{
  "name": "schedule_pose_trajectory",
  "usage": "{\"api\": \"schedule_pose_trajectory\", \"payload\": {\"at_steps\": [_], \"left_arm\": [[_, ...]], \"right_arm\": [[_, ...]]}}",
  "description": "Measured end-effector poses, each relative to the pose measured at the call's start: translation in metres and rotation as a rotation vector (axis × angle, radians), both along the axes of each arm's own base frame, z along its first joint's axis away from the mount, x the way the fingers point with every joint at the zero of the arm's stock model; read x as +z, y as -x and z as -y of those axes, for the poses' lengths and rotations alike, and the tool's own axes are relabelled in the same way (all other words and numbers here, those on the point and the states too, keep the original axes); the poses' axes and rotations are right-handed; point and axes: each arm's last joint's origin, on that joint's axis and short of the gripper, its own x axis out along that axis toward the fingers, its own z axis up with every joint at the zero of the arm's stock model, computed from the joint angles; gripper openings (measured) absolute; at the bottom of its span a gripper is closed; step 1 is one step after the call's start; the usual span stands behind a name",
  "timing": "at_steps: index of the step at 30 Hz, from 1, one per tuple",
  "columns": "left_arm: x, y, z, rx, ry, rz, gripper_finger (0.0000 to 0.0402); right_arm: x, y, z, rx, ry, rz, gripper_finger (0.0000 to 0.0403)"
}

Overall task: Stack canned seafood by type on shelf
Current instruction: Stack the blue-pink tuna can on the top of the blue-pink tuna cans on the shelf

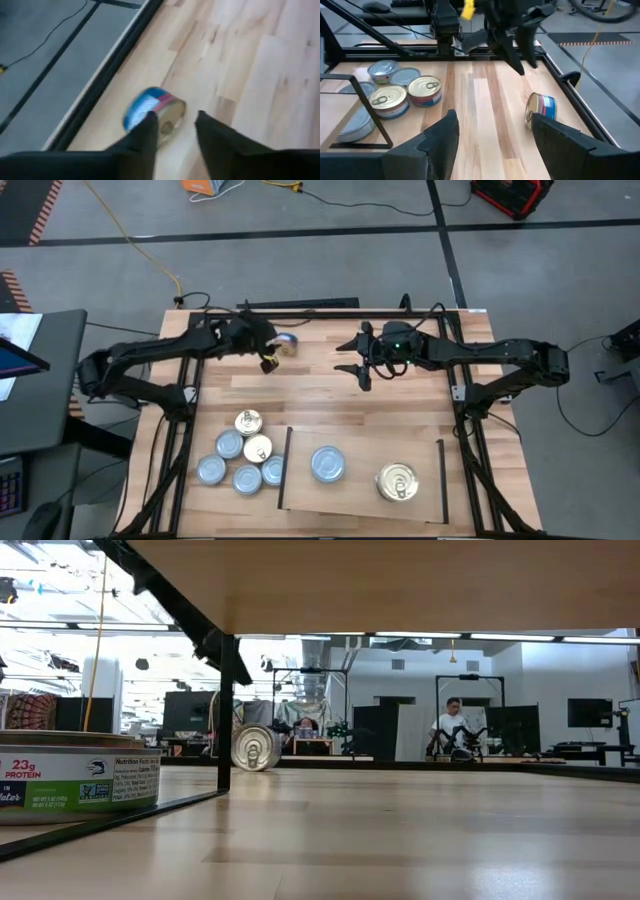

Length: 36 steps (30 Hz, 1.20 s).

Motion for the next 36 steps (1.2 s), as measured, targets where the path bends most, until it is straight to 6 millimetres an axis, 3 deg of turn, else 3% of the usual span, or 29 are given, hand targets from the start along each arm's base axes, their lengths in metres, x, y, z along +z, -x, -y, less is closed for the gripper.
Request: {"api": "schedule_pose_trajectory", "payload": {"at_steps": [5, 9, 15, 20, 31, 36], "left_arm": [[0.0, -0.02, -0.016, -0.118, -0.017, -0.019, 0.024], [-0.009, -0.034, -0.036, -0.288, -0.016, -0.063, 0.0283], [-0.022, -0.05, -0.08, -0.356, 0.069, -0.103, 0.0289], [-0.034, -0.06, -0.103, -0.389, 0.132, -0.163, 0.0289], [-0.042, -0.06, -0.097, -0.427, 0.223, -0.199, 0.0284], [-0.043, -0.064, -0.089, -0.423, 0.185, -0.268, 0.0278]], "right_arm": [[-0.004, 0.001, -0.002, 0.049, -0.03, -0.037, 0.0276], [-0.009, 0.003, -0.003, 0.062, -0.05, -0.091, 0.0276], [-0.011, 0.006, -0.003, 0.064, -0.053, -0.129, 0.0276], [-0.011, 0.006, -0.003, 0.065, -0.052, -0.129, 0.0276], [-0.013, 0.006, -0.009, 0.085, -0.056, -0.156, 0.0276], [-0.008, 0.004, -0.011, 0.093, -0.051, -0.139, 0.0276]]}}
